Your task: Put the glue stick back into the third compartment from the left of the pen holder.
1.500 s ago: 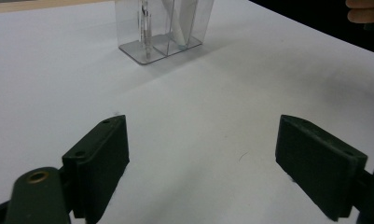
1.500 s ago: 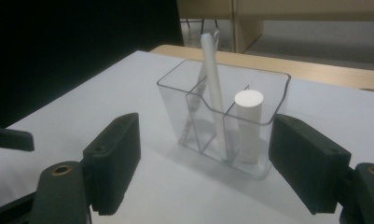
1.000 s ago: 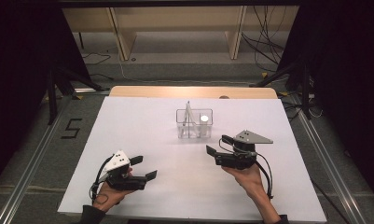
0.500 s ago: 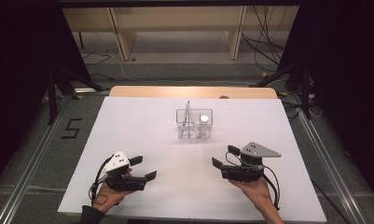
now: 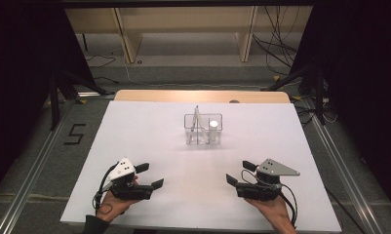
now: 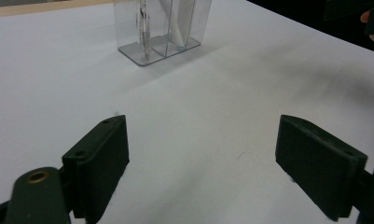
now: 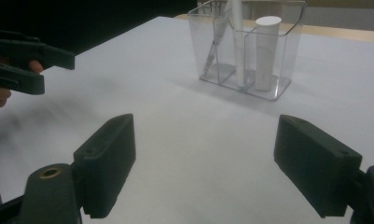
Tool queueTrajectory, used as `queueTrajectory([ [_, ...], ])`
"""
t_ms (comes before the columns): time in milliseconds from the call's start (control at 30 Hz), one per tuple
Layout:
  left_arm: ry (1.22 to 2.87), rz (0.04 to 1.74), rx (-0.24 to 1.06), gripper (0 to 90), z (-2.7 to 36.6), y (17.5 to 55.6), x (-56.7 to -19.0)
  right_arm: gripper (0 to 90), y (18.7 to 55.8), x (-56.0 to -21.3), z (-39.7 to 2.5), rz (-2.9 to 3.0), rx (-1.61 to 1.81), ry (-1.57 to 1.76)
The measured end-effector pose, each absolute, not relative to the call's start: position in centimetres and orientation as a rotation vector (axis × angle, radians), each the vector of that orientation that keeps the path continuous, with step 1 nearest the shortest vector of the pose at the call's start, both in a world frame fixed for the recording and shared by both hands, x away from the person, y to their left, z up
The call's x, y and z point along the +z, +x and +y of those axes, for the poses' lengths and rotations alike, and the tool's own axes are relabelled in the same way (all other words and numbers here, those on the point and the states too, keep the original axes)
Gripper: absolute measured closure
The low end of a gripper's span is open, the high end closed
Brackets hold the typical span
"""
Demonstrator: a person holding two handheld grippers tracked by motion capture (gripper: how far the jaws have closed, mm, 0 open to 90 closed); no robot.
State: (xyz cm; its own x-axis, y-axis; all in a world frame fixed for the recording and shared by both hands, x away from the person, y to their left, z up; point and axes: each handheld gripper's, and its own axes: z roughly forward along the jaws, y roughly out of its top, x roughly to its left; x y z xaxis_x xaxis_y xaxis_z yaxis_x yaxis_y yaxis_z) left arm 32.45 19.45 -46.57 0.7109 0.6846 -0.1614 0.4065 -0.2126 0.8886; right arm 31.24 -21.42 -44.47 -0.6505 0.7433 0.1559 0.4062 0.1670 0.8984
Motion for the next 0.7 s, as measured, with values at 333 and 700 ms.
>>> queueTrajectory([
  [333,1.84,0.853,0.321,16.7,19.5,32.3,-46.6,21.5,30.3,-45.3,-22.0,2.131,1.467,1.097],
  [700,1.851,0.846,0.323,16.7,19.3,32.3,-46.6,21.5,29.7,-45.9,-22.7,2.119,1.467,1.119],
])
